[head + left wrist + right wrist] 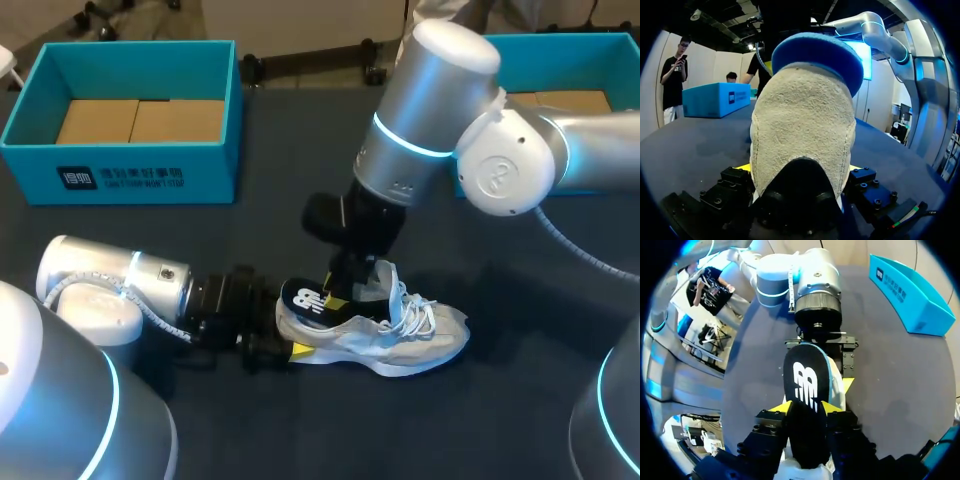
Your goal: Take the shoe out of the shoebox, open the shoe tongue, remove and reinsert the insole, then place the shoe into the shoebox
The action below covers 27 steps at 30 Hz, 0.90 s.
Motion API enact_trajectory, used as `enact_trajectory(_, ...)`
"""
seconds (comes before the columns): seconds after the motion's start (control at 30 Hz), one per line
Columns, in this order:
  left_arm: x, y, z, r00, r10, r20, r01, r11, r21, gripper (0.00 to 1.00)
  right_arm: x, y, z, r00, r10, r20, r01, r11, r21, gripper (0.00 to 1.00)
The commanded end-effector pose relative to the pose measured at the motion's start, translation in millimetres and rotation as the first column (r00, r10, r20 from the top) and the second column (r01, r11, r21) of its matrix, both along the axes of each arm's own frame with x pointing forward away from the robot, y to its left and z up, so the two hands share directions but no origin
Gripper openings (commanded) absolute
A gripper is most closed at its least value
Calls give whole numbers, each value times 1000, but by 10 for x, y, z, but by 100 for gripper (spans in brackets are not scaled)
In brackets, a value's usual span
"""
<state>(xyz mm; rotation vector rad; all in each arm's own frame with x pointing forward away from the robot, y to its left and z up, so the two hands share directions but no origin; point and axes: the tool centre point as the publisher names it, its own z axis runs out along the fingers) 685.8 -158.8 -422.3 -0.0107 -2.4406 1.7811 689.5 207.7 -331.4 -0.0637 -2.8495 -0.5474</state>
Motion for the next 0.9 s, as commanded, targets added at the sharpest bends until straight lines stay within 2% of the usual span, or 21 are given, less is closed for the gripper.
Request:
enact_trajectory(0.03,2,-2,-13,1000,3,1,-3,1000,2,0,-49,-11,20,1000,0,5,0,1000,-4,23)
enact_trajectory(0.07,2,-2,-13,1000,3,1,-3,1000,2,0,-49,-11,20,1000,0,5,0,1000,-4,23)
enact_trajectory(0.1,2,-2,-13,1000,3,1,-3,1000,2,0,-71,-11,15,1000,4,-4,-4,1000,6,4)
enact_trajectory(0.17,2,-2,-13,1000,3,1,-3,1000,2,0,-87,-8,4,1000,7,-11,-7,1000,9,0)
enact_trajectory(0.33,2,-2,-13,1000,3,1,-3,1000,2,0,-108,-50,149,1000,16,16,-16,1000,2,0)
enact_trajectory(0.53,2,-2,-13,1000,3,1,-3,1000,2,0,28,-138,384,998,19,65,-19,1000,-10,0)
enact_trajectory(0.6,2,-2,-13,1000,3,1,-3,1000,2,0,64,-140,416,997,31,69,-30,999,-13,9)
enact_trajectory(0.63,2,-2,-13,1000,3,1,-3,1000,2,0,111,-147,444,997,41,70,-41,999,-8,24)
enact_trajectory(0.67,2,-2,-13,1000,3,1,-3,1000,2,0,136,-144,454,997,53,65,-53,999,-1,31)
enact_trajectory(0.9,2,-2,-13,1000,3,1,-3,1000,2,0,237,-75,389,993,116,23,-117,992,47,40)
